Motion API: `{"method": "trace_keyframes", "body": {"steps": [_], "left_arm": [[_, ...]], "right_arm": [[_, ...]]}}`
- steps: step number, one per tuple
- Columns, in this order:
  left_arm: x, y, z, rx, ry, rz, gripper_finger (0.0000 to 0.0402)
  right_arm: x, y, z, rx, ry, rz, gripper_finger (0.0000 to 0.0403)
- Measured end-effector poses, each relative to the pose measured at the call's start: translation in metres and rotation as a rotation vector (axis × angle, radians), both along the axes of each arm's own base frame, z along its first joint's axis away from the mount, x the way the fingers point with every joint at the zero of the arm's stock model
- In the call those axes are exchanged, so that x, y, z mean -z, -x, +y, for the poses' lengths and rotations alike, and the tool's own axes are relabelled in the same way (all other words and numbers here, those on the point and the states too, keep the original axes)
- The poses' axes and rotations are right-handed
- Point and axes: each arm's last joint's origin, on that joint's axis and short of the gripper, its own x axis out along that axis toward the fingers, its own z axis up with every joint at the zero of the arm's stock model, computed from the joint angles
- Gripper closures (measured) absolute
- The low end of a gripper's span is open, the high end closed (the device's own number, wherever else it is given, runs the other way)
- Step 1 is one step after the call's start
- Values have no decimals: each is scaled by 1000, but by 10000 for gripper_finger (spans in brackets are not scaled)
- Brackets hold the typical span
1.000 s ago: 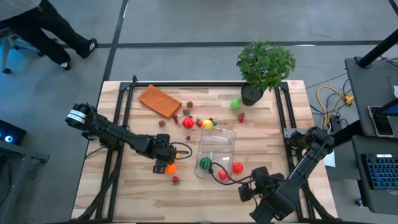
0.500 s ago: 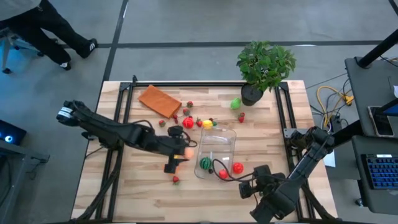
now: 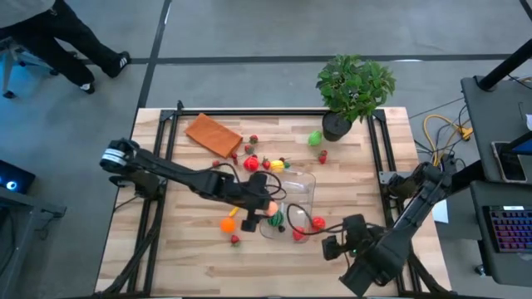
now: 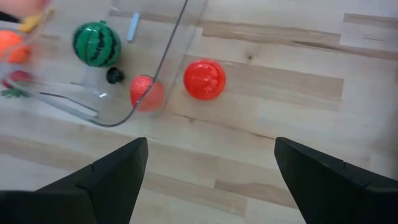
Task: Pick and placing Produce into tupperware
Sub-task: Put the peach into the transparent bin, then put the orange into the transparent bin
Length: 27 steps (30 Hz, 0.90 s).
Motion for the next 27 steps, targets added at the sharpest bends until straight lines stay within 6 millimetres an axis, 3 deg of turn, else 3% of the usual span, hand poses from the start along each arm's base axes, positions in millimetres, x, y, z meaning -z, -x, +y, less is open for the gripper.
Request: {"method": "trace_keyframes", "body": {"steps": [7,14,23,27], "left_arm": [[19,-17,9,-34,2,-12,162],[41,-24,17,-151,85,64,156],[27,-21,26,-173,88,24,89],[10,-7,25,-154,96,50,79]], "right_arm": [[-16,10,-10,-13,-31,-38,66],[-26,15,-16,-34,-50,-54,46],[-25,17,-16,-94,-68,6,32],[-21,19,-15,-96,-84,47,32]]}}
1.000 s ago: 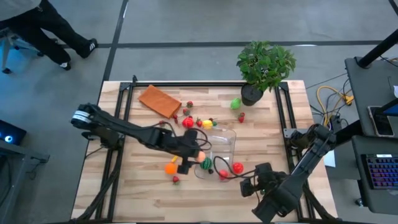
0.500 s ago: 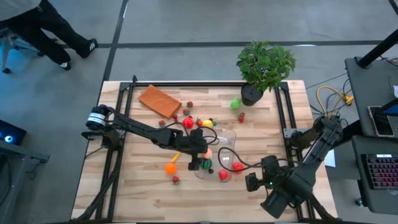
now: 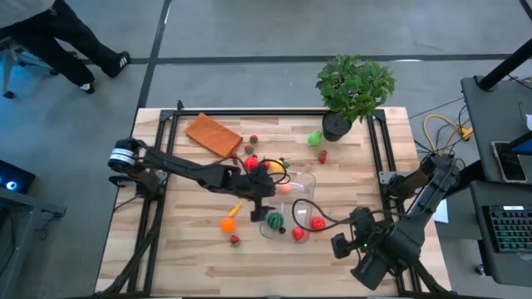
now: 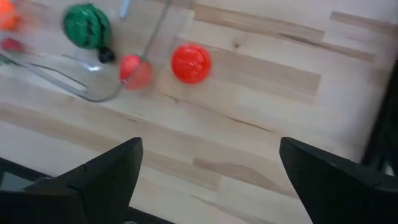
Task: Pick and placing Produce into tupperware
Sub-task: Put the orange into the transparent bin
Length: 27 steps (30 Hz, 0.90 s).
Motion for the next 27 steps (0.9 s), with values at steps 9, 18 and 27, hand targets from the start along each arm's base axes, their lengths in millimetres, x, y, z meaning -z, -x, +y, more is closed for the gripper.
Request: {"method": "trace_keyframes", "body": {"steps": [9,18,27], "left_arm": [[-44,75,-9,29,13,125,78],[-68,140,-12,-96,93,-25,78],[-61,171,-4,-100,94,-65,78]], "right_arm": [[32,0,1,-158,62,70,32],[82,-3,-1,-272,287,-40,33],[97,-2,-4,-344,281,31,33]]}}
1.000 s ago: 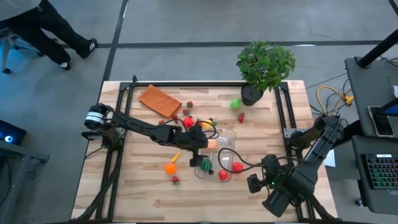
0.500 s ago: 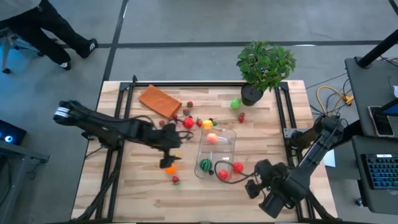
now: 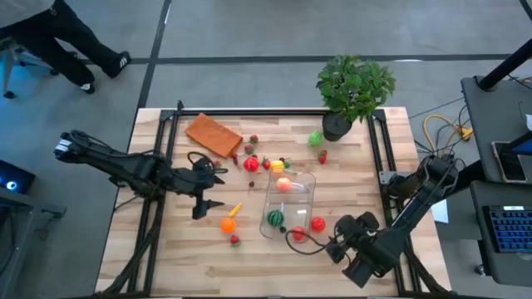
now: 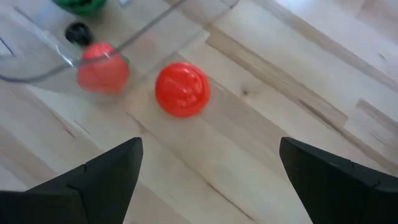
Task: Pick and placing Produce into tupperware
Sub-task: Put the orange into the transparent bin
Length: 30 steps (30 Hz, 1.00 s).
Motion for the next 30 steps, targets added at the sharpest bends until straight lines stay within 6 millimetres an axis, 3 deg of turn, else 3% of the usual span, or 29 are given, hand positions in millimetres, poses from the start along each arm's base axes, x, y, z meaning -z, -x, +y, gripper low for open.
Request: {"method": "trace_keyframes", "body": {"steps": [3,10,19,30], "left_arm": [[6,2,1,4,-9,11,78],[28,-1,1,85,-171,85,78],[44,-12,1,76,-354,149,78],[51,-27,-2,42,-402,129,78]], "right_arm": [[1,-5,0,-80,46,2,33],[12,-25,-3,-487,185,165,33],[20,-41,-21,-509,202,196,33],[54,-37,-22,-565,200,137,33]]}}
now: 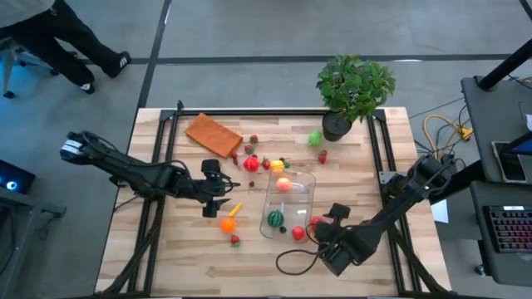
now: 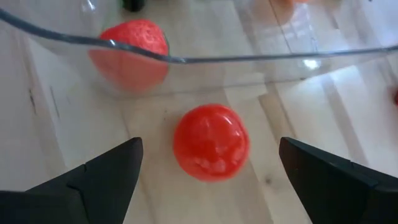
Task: Pick and placing Produce into tupperware
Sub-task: Put the orange into the transparent bin
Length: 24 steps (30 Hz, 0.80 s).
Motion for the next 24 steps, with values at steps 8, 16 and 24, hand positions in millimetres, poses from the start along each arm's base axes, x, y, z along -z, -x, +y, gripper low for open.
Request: {"method": "trace_keyframes", "body": {"steps": [8,16,24], "left_arm": [[-2,-5,-1,-7,13,-29,78],[-4,-7,-1,-11,24,-66,78],[-6,-9,1,-38,10,-90,78]], "right_arm": [[24,5,-5,-28,-20,-40,33],[35,8,-8,4,-47,-65,41],[40,11,-10,39,-70,-72,107]]}}
